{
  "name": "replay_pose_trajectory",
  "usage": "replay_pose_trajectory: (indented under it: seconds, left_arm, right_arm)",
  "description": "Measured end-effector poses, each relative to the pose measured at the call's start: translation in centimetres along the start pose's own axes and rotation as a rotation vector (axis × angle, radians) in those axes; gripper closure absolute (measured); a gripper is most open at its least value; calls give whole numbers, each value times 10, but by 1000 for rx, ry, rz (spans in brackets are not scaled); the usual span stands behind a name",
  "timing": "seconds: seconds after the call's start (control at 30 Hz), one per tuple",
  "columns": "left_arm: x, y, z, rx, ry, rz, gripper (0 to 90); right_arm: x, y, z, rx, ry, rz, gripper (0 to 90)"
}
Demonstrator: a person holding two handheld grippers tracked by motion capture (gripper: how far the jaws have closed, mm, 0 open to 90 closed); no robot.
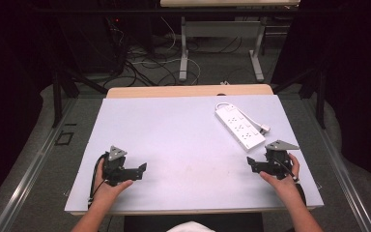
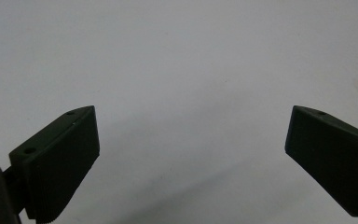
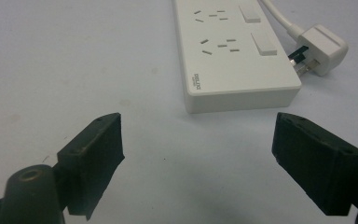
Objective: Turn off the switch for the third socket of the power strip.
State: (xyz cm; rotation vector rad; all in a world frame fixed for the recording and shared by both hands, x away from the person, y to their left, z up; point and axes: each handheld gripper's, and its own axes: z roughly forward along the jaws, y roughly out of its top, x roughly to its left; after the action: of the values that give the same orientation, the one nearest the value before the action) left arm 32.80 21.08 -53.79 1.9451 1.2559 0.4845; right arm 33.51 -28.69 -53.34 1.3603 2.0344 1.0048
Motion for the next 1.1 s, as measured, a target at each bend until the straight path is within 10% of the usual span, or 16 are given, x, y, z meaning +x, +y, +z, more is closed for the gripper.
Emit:
replay_pose_trajectory:
  seconds: [1.1]
  left_arm:
    - [0, 0, 0, 16, 2, 9, 29]
  right_arm:
    - [3, 18, 10, 173, 132, -71, 394]
